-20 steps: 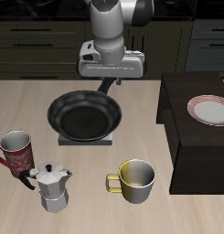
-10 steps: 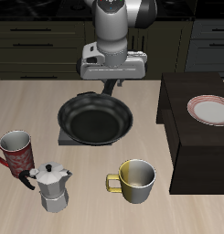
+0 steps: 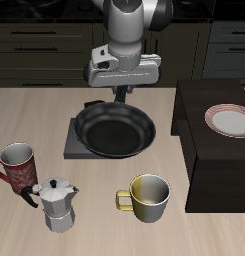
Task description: Place the frying pan on the top layer of the shelf
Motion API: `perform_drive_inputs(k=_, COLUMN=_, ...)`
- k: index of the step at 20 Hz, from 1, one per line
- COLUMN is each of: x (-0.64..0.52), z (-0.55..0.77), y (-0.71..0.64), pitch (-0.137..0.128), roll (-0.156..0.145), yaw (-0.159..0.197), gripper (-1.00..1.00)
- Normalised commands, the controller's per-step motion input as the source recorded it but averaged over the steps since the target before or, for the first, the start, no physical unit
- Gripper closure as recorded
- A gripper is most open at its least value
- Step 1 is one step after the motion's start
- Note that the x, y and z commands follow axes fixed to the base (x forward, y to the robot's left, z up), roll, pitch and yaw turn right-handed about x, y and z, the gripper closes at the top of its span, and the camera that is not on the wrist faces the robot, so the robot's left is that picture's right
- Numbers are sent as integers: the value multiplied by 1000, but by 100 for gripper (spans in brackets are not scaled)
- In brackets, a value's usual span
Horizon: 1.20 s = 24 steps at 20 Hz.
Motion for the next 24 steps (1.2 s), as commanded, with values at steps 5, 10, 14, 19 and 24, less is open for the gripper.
perform_drive_inputs(k=5, x=42, z=16, y=-72, pitch=-6, roll=-4, yaw=103, gripper=100)
perform_drive_inputs(k=10, x=68, z=36, y=-128, pitch=-4, roll=2, yaw=113, gripper=100)
perform_drive_inputs(k=14, x=37, z=-47, y=-41, pitch=9, roll=24, yaw=97, gripper=100)
perform_drive_inputs(k=19, x=52, z=-55, y=23, pitch=-20, roll=15, yaw=115, gripper=100)
perform_drive_inputs(k=24, x=81, z=-12, y=-99, pitch=-23, roll=-6, yaw=82, gripper=100)
